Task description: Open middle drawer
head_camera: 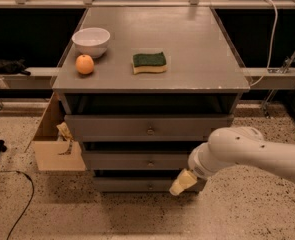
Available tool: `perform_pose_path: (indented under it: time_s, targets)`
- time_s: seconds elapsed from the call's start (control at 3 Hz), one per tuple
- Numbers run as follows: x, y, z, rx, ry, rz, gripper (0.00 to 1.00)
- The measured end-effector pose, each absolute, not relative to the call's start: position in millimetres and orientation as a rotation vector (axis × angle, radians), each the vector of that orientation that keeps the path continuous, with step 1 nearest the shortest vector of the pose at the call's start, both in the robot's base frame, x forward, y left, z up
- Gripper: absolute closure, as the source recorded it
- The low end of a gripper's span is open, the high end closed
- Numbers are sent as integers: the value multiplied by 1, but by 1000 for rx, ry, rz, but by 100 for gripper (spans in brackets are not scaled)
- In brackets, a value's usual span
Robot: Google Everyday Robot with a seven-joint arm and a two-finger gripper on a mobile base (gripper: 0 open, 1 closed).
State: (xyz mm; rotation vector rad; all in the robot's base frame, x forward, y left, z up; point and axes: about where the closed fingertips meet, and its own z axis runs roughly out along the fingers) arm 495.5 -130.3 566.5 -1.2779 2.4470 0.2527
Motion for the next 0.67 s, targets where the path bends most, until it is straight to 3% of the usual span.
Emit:
perform_pose_path:
  time_s: [0.67]
  targets:
    - [534,-174,524,-1147,2402,346,0]
